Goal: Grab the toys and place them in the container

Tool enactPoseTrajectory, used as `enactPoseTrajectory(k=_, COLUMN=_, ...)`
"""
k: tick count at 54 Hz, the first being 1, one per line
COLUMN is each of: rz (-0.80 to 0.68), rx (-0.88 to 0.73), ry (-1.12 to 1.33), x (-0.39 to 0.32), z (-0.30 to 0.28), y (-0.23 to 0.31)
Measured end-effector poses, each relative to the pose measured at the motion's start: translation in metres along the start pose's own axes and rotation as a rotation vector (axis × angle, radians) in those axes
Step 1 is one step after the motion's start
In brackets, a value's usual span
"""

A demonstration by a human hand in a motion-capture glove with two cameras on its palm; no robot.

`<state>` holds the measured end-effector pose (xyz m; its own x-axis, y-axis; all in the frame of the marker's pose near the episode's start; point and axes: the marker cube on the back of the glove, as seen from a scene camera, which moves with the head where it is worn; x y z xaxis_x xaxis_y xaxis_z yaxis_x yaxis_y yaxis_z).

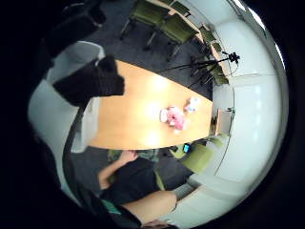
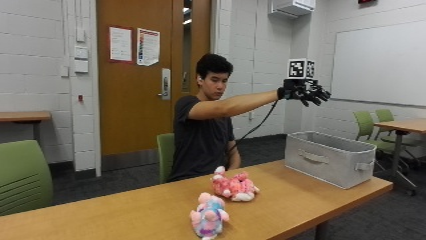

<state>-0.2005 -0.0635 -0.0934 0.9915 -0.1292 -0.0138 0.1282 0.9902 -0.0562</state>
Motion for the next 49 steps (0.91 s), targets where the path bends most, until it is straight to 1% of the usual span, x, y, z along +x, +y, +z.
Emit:
enactPoseTrajectory(k=10, rz=0.056, rx=0.01, ry=0.034, x=0.113, z=-0.003, y=0.018)
enactPoseTrajectory(k=19, rz=0.158, rx=0.024, ry=0.036, x=0.222, z=0.011, y=0.033)
enactPoseTrajectory(k=28, rz=0.193, rx=0.04, ry=0.012, x=0.288, z=0.037, y=0.049)
enactPoseTrajectory(k=37, rz=0.205, rx=0.036, ry=0.014, x=0.328, z=0.089, y=0.064)
enactPoseTrajectory(k=49, rz=0.234, rx=-0.084, ry=-0.048, x=0.355, z=0.198, y=0.085)
